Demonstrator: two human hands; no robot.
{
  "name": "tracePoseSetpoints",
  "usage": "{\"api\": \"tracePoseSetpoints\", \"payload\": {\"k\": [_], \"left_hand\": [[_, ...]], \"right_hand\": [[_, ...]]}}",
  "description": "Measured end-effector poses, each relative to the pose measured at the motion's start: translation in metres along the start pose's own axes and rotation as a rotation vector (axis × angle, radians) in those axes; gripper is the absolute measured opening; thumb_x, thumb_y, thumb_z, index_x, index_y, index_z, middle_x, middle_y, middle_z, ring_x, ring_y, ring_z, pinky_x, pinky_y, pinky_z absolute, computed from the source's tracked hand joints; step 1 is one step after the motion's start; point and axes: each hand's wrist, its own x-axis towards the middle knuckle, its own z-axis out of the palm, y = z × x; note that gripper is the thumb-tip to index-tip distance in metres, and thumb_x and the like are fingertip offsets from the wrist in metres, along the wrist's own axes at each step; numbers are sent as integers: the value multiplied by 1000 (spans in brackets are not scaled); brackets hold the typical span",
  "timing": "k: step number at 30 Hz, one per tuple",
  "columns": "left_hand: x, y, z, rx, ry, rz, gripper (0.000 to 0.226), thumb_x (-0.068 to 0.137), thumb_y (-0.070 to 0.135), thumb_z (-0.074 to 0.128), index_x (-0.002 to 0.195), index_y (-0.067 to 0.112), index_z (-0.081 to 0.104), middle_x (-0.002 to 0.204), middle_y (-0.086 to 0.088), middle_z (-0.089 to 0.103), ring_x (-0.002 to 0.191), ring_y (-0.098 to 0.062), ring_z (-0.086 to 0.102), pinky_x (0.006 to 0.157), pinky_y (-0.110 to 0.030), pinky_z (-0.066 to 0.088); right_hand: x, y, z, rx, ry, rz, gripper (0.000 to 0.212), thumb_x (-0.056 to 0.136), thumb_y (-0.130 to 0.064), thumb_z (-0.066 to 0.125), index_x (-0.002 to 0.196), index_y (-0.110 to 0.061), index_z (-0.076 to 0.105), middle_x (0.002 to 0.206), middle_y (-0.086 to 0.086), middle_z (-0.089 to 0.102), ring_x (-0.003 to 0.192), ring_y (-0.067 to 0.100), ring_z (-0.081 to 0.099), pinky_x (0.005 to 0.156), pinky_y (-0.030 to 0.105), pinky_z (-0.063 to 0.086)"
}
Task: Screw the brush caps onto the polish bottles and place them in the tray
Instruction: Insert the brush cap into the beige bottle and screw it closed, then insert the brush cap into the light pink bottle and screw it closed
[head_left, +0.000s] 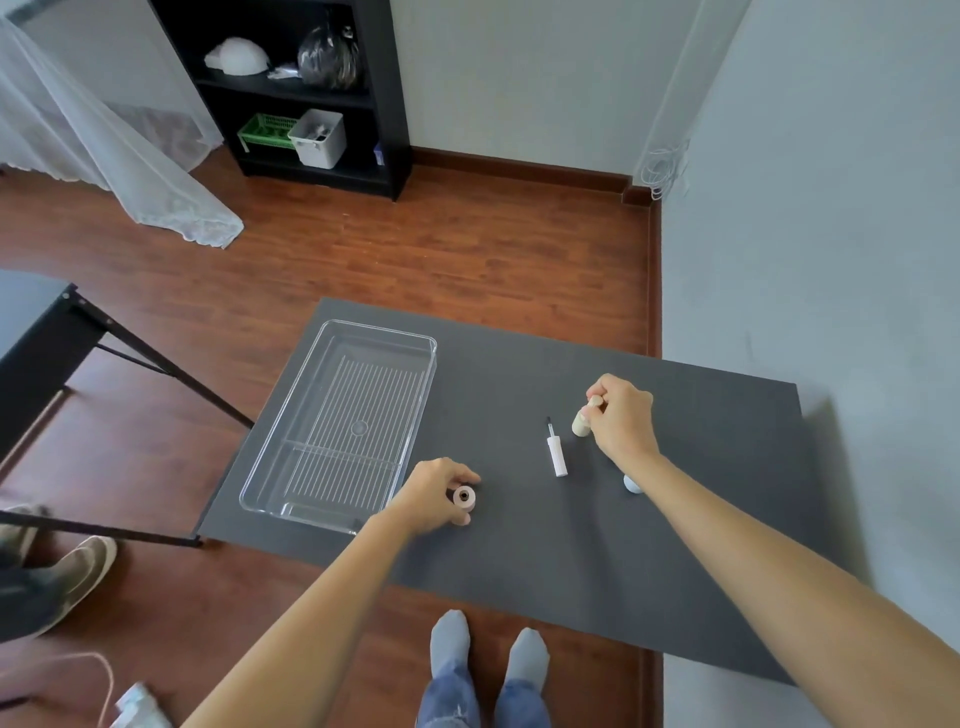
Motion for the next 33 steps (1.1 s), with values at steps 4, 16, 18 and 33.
{"api": "tracePoseSetpoints", "payload": {"k": [4,16,18,33], "left_hand": [[3,-4,6,-54,82,9,43,69,7,86,109,16,74,103,4,66,94,-8,60,74,-6,40],[6,4,9,-141,232,100,21,73,14,83,91,16,74,87,6,73,84,-10,67,78,-17,50],[6,7,8,-165,238,102,19,74,14,82,91,16,74,86,5,74,84,-8,69,78,-16,51],[-2,56,-38,-252,331,224,18,75,13,79,92,17,74,80,13,71,75,-2,66,73,-7,48]], "right_hand": [[-2,1,3,-46,-4,-38,22,86,7,42,91,-8,58,67,1,56,97,33,53,79,40,49],[-44,26,51,-370,-120,-273,24,96,-21,57,107,0,51,111,16,60,93,35,63,66,34,42],[-38,27,58,-493,-152,-179,35,97,-30,57,112,0,48,116,18,60,97,35,65,69,35,44],[-36,-14,9,-80,-53,-89,19,92,-29,57,87,-11,59,77,6,69,84,27,63,84,31,28]]}}
